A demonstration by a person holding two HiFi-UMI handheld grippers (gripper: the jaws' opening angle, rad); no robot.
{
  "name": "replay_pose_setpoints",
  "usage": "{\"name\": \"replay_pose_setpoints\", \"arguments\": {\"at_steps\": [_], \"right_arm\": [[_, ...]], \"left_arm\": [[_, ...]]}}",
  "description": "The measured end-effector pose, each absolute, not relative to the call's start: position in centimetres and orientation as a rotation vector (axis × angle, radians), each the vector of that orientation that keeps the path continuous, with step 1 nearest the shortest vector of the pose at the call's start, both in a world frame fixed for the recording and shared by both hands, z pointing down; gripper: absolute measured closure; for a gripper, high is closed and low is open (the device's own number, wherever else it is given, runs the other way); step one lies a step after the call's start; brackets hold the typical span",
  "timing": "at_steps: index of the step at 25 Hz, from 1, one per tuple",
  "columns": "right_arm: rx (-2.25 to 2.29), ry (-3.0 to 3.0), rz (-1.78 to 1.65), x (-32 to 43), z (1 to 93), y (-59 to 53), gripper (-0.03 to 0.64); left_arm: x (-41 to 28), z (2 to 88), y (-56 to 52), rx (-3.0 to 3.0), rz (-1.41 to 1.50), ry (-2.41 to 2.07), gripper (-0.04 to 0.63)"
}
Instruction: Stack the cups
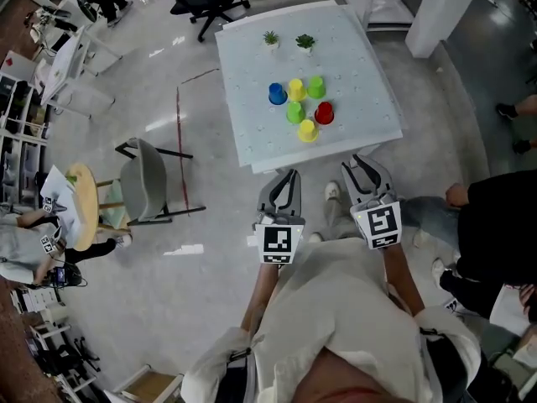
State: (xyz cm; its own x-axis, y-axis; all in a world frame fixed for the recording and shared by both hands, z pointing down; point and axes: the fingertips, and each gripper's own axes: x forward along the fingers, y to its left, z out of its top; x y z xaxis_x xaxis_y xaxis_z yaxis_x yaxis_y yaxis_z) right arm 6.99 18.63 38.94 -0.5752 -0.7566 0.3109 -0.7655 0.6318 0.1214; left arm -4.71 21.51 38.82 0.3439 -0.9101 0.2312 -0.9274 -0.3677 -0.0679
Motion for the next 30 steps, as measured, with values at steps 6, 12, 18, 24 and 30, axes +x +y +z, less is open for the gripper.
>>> {"name": "replay_pose_setpoints", "arguments": {"at_steps": [6, 12, 18, 24, 30], "right_arm": [[1.169, -2.526, 0.056, 6.9, 39.5, 14.3, 0.506], [1.111, -2.525, 0.094, 7.3, 41.1, 9.5, 0.506], [1.04, -2.518, 0.142, 7.7, 43.0, 5.3, 0.507], [0.95, -2.52, 0.181, 7.8, 45.5, 2.0, 0.506], [0.861, -2.512, 0.224, 7.9, 48.2, -0.4, 0.506]], "left_arm": [[-4.7, 39.5, 17.5, 2.472, 0.373, -1.732, 0.572], [-4.2, 40.6, 13.1, 2.422, 0.406, -1.742, 0.572], [-3.7, 41.5, 9.4, 2.377, 0.456, -1.745, 0.572], [-3.2, 43.5, 6.9, 2.329, 0.5, -1.733, 0.572], [-2.7, 45.4, 5.0, 2.279, 0.562, -1.726, 0.572]]}}
